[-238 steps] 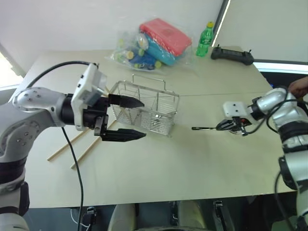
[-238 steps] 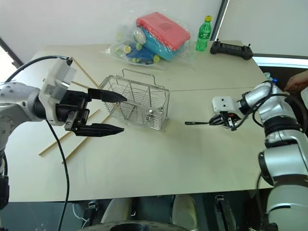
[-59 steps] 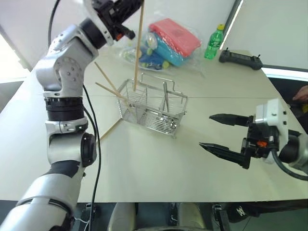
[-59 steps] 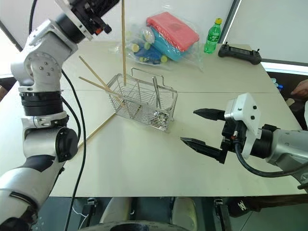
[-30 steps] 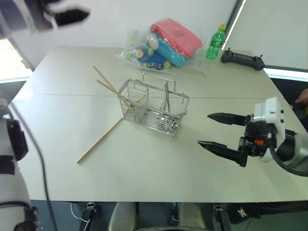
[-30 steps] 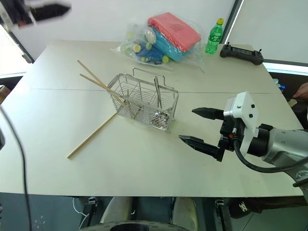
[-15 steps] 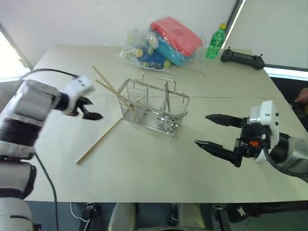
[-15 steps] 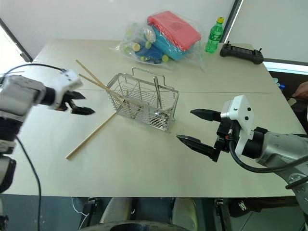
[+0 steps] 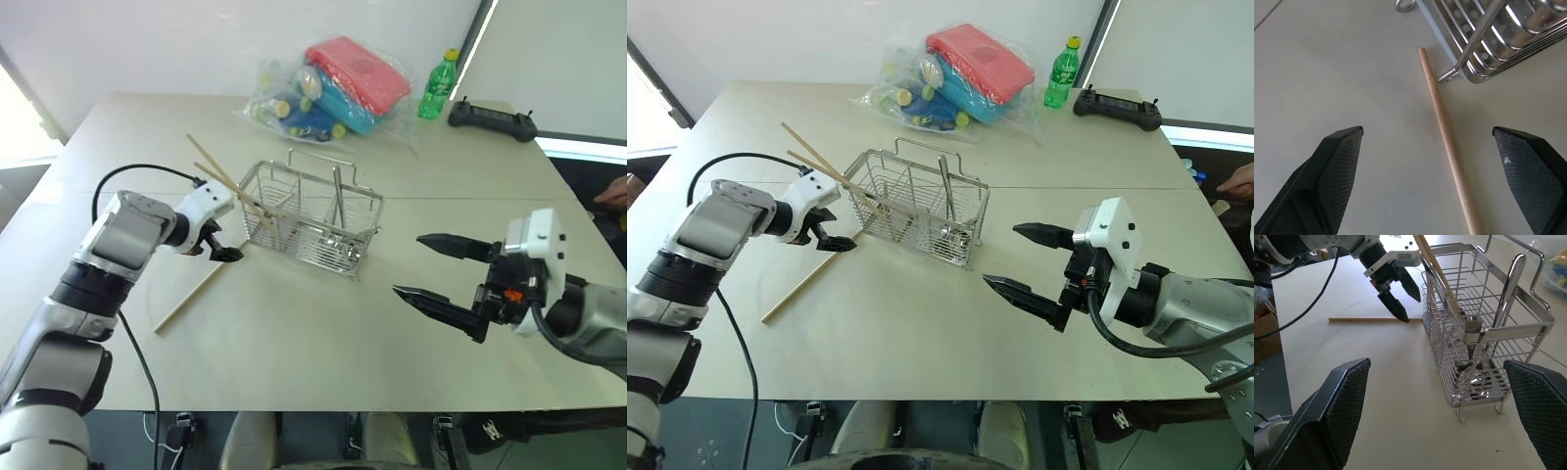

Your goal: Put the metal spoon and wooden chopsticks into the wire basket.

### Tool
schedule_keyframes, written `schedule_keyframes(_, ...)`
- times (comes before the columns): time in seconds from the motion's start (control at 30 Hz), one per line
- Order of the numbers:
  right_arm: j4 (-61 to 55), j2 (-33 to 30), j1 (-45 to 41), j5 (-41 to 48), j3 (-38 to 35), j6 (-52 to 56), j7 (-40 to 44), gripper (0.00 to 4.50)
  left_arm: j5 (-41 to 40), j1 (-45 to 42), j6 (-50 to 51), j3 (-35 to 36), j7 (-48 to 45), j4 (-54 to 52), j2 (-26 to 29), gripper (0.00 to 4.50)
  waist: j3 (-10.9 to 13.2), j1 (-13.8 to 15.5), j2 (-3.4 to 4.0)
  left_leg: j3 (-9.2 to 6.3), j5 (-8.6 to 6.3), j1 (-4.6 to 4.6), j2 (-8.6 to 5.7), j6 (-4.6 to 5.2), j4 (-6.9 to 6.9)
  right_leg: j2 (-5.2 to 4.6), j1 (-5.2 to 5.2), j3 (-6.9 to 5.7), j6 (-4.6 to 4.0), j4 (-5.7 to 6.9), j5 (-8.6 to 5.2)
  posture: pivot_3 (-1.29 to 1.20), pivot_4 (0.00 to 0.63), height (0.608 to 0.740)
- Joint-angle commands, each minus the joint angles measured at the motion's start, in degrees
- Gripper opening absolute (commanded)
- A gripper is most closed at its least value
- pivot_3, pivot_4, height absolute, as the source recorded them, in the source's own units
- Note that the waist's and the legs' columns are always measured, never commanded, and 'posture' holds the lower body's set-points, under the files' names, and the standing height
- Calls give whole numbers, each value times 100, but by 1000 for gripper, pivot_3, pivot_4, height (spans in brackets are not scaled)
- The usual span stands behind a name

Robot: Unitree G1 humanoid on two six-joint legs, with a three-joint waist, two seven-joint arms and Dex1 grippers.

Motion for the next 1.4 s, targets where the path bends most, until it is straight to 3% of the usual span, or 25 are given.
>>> schedule_keyframes(0.03, -140, 2, 7, 108, -188, -111, -41, 4500, 13, 27, 7, 52, 133, -24, -101, 4462, 0, -7, 0, 0, 0, 0, 0, 0, 0, 0, 0, 0, 0, 0, -1, 0, 150, 678)
schedule_keyframes(0.2, -107, -26, -18, 112, -169, -116, -42, 4500, 22, 58, -42, 43, 272, 128, -277, 4462, 0, -4, 1, -1, 0, 2, 0, 0, 0, 0, 0, 0, -1, 1, -3, 0, 150, 678)
schedule_keyframes(0.27, -108, -41, -11, 108, -164, -110, -22, 4500, -2, 64, -35, 37, 249, 149, -286, 3950, -1, -1, 1, -1, 0, 3, 0, 0, 2, 0, 1, 0, -1, 1, -3, 0, 150, 678)
schedule_keyframes(0.53, -130, -135, 173, 89, -249, -99, 198, 4500, -21, 17, -26, 99, 305, 186, -296, 19, -2, -3, 3, -1, 0, 5, 0, 0, 2, 0, 4, 0, -1, 1, -3, 0, 150, 678)
schedule_keyframes(0.93, 3, -299, 110, 124, -288, -67, 384, 4500, 140, -53, -317, 448, 559, 880, 21, 19, -4, -32, 6, 0, 0, 11, 3, 0, -1, 3, 3, 0, 0, 2, -7, 0, 150, 678)
schedule_keyframes(1.1, 59, -403, 108, 144, -340, -34, 496, 4500, 281, -456, -1092, 911, 1098, 2190, 354, 19, -3, -17, 4, 0, 0, 13, 5, 0, -1, 3, 0, -1, 0, 4, -6, 0, 150, 678)
schedule_keyframes(1.23, 149, -476, 23, 166, -326, -32, 555, 4500, 74, -1383, -2565, 1883, 2256, 3542, 408, 19, 4, 20, -18, 0, 0, 2, 3, 0, -1, 1, -4, -2, 11, 0, 0, 0, 150, 678)
schedule_keyframes(1.4, 238, -468, -215, 223, -174, -6, 527, 4500, -1427, -3186, -3799, 3940, 3260, 4105, -118, 19, 2, 117, -69, -12, 0, -29, -2, -1, 8, -3, -8, -12, 1, -16, 18, 0, 150, 678)
